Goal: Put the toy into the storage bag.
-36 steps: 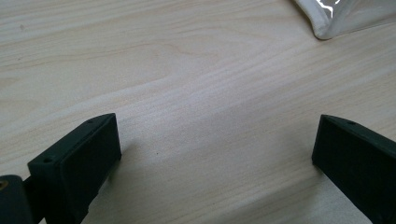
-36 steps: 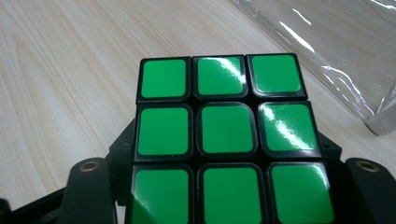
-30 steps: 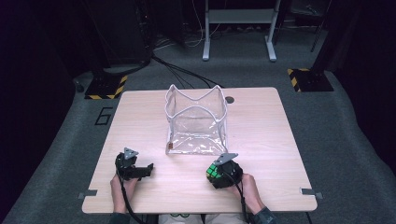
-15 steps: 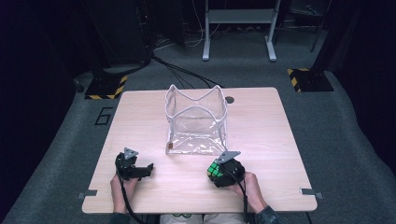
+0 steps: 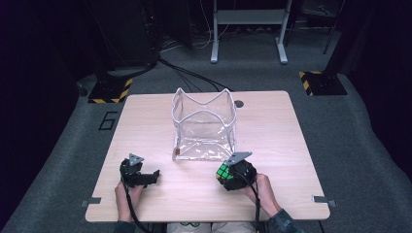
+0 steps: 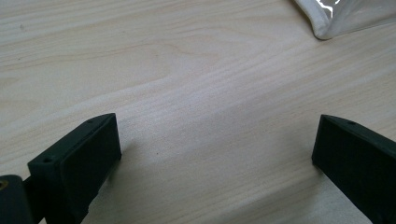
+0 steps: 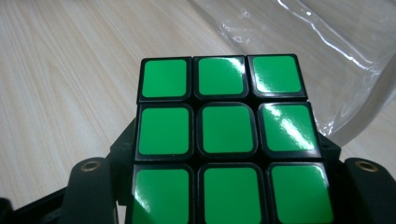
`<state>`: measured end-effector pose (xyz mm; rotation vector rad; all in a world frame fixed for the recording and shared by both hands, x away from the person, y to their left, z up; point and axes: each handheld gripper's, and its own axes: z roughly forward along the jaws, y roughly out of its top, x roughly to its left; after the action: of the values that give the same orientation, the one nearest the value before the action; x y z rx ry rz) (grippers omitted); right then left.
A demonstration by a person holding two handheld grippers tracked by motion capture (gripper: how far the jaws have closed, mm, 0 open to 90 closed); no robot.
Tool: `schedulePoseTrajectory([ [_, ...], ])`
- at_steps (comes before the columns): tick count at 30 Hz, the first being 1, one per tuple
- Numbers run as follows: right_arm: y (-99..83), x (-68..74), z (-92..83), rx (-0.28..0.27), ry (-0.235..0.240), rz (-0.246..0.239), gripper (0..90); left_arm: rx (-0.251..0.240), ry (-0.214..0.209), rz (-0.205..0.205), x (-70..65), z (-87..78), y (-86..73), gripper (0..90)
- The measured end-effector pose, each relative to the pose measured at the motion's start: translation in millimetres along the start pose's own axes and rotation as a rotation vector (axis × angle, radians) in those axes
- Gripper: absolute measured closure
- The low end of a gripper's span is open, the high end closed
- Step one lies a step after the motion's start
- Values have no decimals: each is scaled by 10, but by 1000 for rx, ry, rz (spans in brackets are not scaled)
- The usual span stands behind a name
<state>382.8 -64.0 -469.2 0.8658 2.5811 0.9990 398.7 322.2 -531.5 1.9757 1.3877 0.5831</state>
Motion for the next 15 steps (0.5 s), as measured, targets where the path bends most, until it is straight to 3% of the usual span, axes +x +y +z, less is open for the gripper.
schedulePoseTrajectory([
  [15, 172, -50, -128, -22, -3, -19, 332, 0, 0, 0, 0, 0, 0, 9],
])
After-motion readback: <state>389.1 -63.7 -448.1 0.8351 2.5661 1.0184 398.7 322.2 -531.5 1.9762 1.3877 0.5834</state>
